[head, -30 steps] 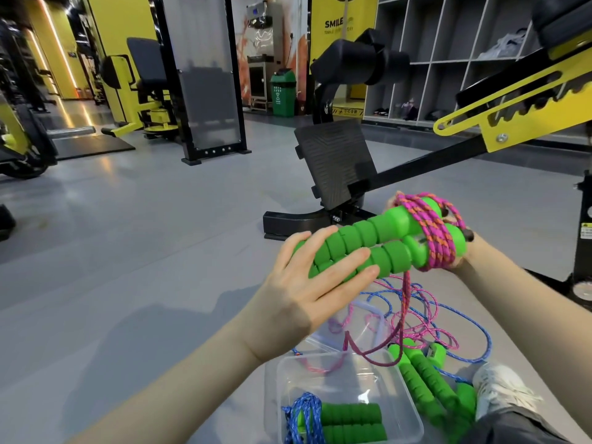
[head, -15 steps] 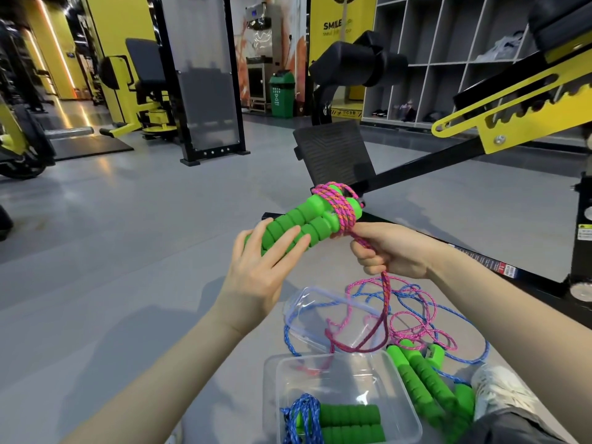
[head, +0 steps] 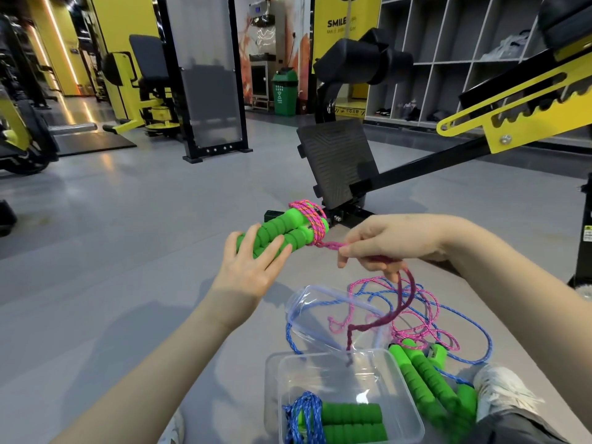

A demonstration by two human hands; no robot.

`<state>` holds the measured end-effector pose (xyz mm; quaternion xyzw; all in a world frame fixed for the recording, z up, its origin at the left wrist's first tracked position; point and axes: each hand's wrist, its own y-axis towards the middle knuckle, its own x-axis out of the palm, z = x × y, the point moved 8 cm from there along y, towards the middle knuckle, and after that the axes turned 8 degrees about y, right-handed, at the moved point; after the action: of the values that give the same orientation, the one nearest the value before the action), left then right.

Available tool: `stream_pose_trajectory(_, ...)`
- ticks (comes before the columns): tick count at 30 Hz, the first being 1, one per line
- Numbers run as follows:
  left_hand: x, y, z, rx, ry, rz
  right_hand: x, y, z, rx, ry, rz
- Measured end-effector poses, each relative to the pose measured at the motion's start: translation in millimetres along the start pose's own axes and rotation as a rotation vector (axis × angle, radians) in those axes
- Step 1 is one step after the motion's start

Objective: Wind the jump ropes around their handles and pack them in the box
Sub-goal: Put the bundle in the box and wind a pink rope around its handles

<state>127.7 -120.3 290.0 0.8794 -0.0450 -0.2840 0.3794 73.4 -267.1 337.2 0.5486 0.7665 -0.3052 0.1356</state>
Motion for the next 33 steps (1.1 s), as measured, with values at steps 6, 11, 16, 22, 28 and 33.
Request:
stream_pose_trajectory(6,-17,-3,18,0.163,-0.051,0.064,-41,-18,-33,-0.256,-0.186,0.335)
stream_pose_trajectory(11,-61,14,45,0.294,-0.183,0.195,-50,-22,-36,-0.381,-0.154,0.37)
stream_pose_trajectory(16,-82,16,54,0.341,-0.238,0.237,-64,-24,-12,-0.383,0.088,0.351)
stream_pose_trajectory(22,-107,26,52,0.296,-0.3,0.265,-66,-16,18,-0.402,0.398,0.271)
stream_pose_trajectory(28,-107,36,40,0.109,-0.358,0.261,-66,22,110,-0.197,1.061,0.38)
stream_pose_trajectory(33,-94,33,28,0.017,-0.307,0.278,-20,20,52,-0.326,1.043,0.183)
